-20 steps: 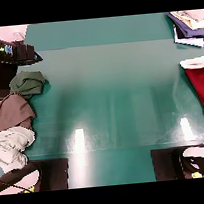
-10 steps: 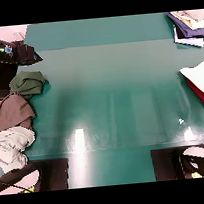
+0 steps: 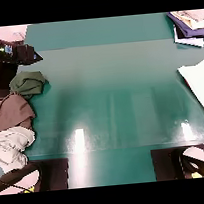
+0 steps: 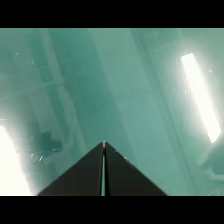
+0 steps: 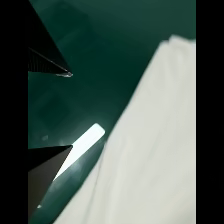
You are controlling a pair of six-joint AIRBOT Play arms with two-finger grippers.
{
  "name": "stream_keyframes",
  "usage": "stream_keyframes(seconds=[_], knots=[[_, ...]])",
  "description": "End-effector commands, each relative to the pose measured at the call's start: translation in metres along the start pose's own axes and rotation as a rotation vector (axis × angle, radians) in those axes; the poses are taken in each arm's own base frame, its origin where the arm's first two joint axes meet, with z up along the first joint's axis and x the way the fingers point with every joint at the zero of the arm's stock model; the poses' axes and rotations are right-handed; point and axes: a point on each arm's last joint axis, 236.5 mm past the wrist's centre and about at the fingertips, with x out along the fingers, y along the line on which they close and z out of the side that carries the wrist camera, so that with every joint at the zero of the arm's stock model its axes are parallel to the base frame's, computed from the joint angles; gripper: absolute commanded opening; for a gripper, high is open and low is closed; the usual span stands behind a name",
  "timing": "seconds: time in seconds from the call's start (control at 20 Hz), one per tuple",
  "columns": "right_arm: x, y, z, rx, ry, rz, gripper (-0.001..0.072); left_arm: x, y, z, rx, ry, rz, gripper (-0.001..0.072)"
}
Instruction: Fold the shirts.
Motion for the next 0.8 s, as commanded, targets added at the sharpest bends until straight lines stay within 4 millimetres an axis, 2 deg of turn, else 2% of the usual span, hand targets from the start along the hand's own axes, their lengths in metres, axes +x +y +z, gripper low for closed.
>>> stream_keyframes(seconds=[0.0,0.05,0.1,0.2,0.25,0.35,0.45,0.6,0.75], knots=[[0.008,0.122,-0.045,-0.219,0.061,0.235,0.0479,0.0,-0.002,0.003,-0.001,-0.012,-0.009,0.0029],[0.012,0.147,-0.069,-0.298,0.106,0.263,0.0414,0.0,-0.002,0.004,-0.002,-0.019,-0.008,0.0029],[0.015,0.171,-0.093,-0.372,0.148,0.295,0.0312,0.0,-0.002,0.006,-0.001,-0.026,-0.006,0.0029],[0.019,0.215,-0.146,-0.541,0.233,0.365,0.0047,-0.001,-0.001,0.008,-0.002,-0.035,-0.005,0.003],[0.02,0.23,-0.167,-0.607,0.258,0.388,0.0018,-0.001,-0.001,0.008,-0.001,-0.035,-0.005,0.0029],[0.021,0.255,-0.206,-0.703,0.308,0.437,0.0018,-0.001,-0.001,0.008,-0.001,-0.035,-0.005,0.0029],[0.024,0.268,-0.23,-0.784,0.32,0.448,0.0018,-0.001,-0.001,0.008,-0.001,-0.035,-0.005,0.0029],[0.024,0.274,-0.257,-0.86,0.353,0.453,0.0018,-0.001,-0.001,0.008,-0.001,-0.034,-0.005,0.0029],[0.022,0.274,-0.265,-0.874,0.374,0.458,0.0018,-0.001,-0.001,0.008,-0.001,-0.035,-0.005,0.0029]])
